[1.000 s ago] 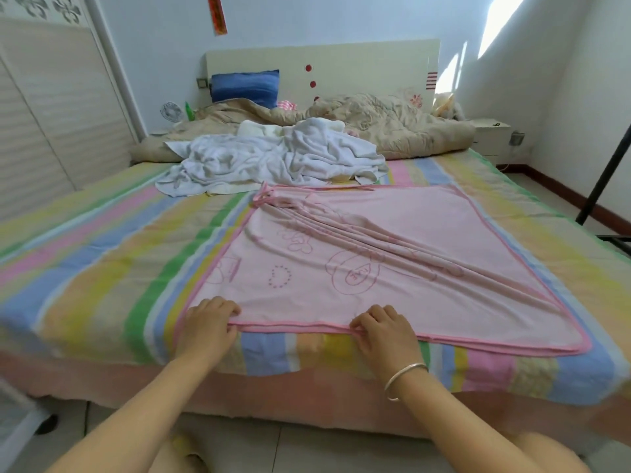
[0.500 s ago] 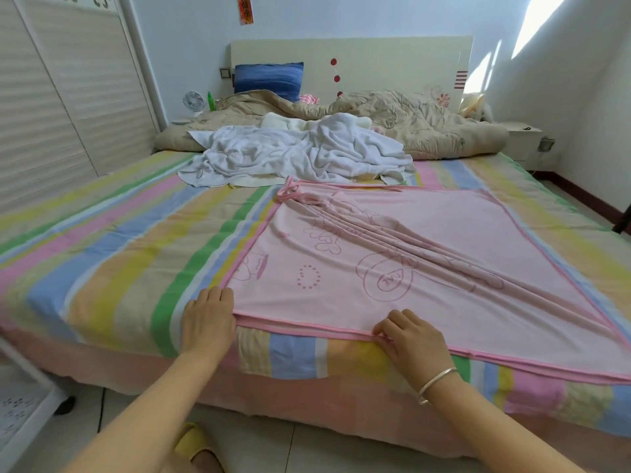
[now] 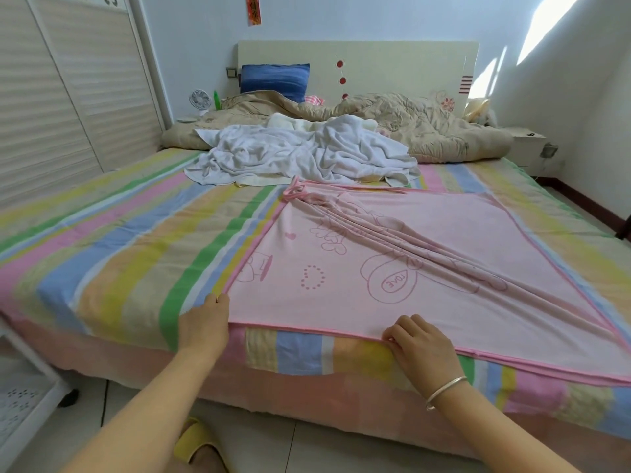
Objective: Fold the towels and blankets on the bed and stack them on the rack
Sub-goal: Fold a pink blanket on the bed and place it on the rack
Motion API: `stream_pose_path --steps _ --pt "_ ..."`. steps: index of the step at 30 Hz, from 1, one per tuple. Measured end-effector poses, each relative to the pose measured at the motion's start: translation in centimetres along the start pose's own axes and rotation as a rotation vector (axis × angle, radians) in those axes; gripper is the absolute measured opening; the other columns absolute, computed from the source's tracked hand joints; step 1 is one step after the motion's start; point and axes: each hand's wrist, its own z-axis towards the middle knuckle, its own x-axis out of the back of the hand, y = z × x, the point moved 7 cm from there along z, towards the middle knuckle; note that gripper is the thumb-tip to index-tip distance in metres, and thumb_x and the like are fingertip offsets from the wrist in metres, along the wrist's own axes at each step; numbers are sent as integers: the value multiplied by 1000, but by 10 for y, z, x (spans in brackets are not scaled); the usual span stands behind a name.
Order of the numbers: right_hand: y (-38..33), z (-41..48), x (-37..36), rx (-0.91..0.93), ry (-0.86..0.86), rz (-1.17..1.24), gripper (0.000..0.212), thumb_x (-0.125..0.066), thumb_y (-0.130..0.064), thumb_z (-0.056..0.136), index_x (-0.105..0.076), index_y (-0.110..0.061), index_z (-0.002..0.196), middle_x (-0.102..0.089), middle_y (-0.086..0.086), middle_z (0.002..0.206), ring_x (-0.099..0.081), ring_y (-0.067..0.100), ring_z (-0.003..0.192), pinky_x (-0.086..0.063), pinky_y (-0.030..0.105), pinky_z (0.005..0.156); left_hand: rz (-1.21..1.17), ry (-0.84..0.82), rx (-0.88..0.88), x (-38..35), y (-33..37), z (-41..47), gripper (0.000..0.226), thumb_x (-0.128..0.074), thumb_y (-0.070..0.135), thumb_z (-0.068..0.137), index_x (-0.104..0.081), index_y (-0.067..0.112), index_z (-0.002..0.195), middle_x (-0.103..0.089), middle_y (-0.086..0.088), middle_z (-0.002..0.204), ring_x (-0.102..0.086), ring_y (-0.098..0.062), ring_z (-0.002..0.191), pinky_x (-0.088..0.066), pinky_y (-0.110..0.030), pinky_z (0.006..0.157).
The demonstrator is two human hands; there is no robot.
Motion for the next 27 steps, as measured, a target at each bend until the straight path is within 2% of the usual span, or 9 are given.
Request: stream_pose_path --steps 4,6,10,12,14,18,24,25,27 --pt "7 -10 5 20 -20 -74 23 -48 -26 85 -68 -18 76 -58 0 72 -54 23 62 -45 33 50 121 -26 -48 -5 12 -5 31 -41 5 95 -46 17 122 -53 -2 118 -65 -18 95 -43 -30 64" --pt "17 -16 7 16 -24 -126 7 -61 -18 79 -67 -18 77 -58 1 73 -52 24 64 -44 34 51 145 -54 -46 -3 16 -3 29 -43 7 95 -47 16 122 -53 -1 119 -64 -17 100 -49 -29 72" --pt "27 -23 2 16 -126 -149 37 -89 -7 51 -69 -15 81 -60 5 77 -56 26 65 -48 35 51 78 -171 -14 1 34 -5 42 -57 29 86 -44 16 123 -50 -3 126 -53 -21 117 -46 -31 87" --pt "27 -22 7 -5 -100 -115 38 -89 -5 50 -70 -15 81 -60 4 76 -56 26 64 -46 34 51 91 -76 -16 15 51 -11 41 -56 28 84 -44 17 121 -50 -3 124 -50 -21 116 -44 -32 88" --pt "28 -22 11 -34 -64 -65 38 -89 -3 51 -71 -15 82 -61 3 76 -58 25 65 -46 33 50 46 77 -109 30 75 -22 40 -62 24 79 -46 17 115 -51 -3 114 -50 -23 107 -41 -35 84" --pt "24 -29 19 -14 -86 -27 41 -90 -4 51 -74 -14 88 -61 3 75 -58 24 65 -47 32 51 -61 275 -510 43 136 -50 47 -81 10 45 -60 14 86 -55 -6 78 -53 -27 69 -39 -36 57" --pt "21 -27 28 2 -154 -13 43 -92 -4 45 -75 -17 83 -58 1 70 -57 22 60 -46 29 44 -64 217 -668 51 150 -43 48 -83 1 27 -54 16 62 -48 -1 55 -46 -19 44 -27 -25 41" --pt "20 -26 28 -6 -167 -10 42 -93 -5 44 -75 -18 80 -58 0 70 -57 21 60 -45 28 42 -61 148 -658 52 151 -43 44 -84 5 32 -55 16 64 -51 -1 58 -50 -19 47 -29 -25 41" --pt "17 -26 26 -16 -205 0 41 -93 -6 43 -74 -19 77 -58 -1 69 -57 20 59 -43 26 40 -60 53 -646 55 155 -45 27 -73 11 65 -60 13 89 -62 -6 86 -63 -25 78 -36 -29 57"
